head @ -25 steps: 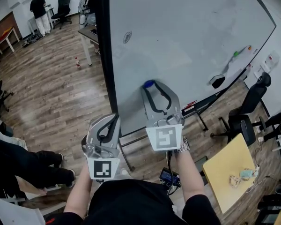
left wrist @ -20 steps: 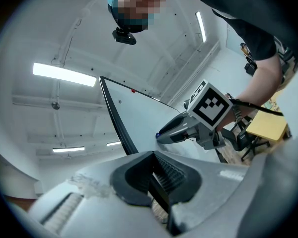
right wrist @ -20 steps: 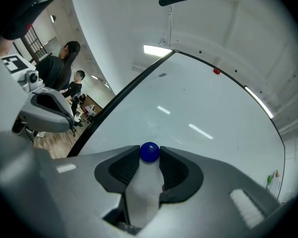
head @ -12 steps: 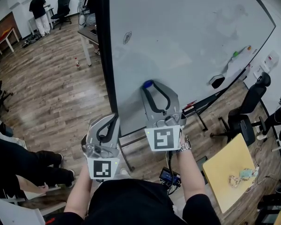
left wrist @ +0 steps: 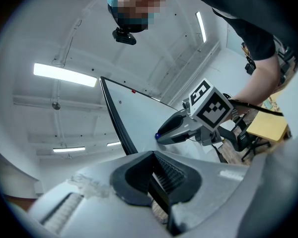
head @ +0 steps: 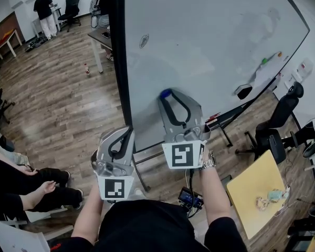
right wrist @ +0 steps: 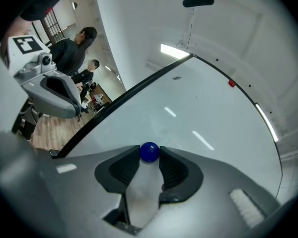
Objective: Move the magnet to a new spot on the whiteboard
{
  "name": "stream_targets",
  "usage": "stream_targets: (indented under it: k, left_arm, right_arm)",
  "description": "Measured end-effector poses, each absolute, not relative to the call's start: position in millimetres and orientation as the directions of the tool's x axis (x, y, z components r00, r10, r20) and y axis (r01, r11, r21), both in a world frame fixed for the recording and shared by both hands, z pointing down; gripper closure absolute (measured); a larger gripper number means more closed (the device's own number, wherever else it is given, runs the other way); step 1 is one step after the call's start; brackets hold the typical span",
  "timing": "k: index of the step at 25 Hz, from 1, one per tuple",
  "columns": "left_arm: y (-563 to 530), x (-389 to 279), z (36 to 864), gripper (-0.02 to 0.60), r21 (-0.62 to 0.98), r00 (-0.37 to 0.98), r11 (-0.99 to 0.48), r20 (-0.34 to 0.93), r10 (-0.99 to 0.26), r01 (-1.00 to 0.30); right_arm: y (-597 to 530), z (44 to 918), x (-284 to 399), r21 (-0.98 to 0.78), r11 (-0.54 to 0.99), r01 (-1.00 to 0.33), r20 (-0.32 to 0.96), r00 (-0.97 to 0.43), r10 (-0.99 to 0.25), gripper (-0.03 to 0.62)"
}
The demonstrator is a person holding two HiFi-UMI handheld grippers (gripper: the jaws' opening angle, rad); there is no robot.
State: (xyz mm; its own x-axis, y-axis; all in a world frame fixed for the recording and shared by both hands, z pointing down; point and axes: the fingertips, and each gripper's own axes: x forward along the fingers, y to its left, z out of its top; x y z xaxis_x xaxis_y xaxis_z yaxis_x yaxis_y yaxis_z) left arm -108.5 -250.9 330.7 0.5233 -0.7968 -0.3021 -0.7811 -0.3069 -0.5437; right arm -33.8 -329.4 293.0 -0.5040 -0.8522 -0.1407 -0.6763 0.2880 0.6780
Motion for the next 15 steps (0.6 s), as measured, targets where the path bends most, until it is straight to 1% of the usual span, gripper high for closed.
stream_targets:
  k: [15]
  left_arm:
    - [-237,-100,330,0.581,-0.539,0.511,-0.294,-0.31,-0.802,-0.789]
  right_arm:
    - [-299,283,-19,0.636,0.304,-0.709,-0.174,-0.516,-0.839,0.467]
